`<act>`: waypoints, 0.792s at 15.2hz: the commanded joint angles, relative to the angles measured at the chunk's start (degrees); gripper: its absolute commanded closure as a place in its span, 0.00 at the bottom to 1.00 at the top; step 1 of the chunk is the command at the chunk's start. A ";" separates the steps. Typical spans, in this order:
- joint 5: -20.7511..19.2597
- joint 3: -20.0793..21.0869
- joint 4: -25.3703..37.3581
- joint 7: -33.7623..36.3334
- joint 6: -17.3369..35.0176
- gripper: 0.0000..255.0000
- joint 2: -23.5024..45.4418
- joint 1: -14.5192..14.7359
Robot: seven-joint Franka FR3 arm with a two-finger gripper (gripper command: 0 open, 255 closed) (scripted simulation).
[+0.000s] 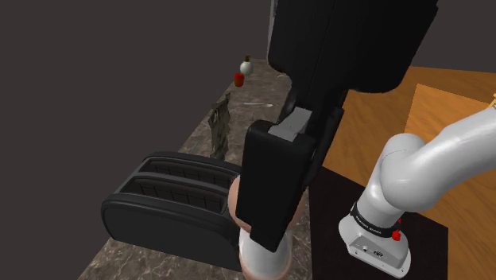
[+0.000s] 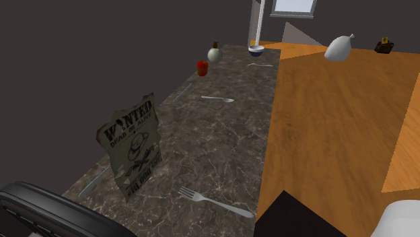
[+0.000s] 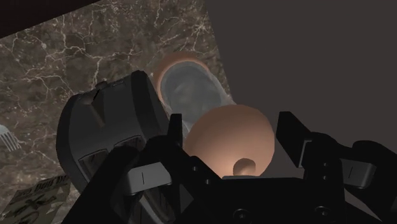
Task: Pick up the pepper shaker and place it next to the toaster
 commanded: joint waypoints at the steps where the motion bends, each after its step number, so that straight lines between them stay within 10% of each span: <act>1: 0.43 0.93 -1.22 0.41 1.35 1.00 -0.25 0.08; 12: 2.83 1.84 -11.74 -1.92 8.52 1.00 -3.70 1.73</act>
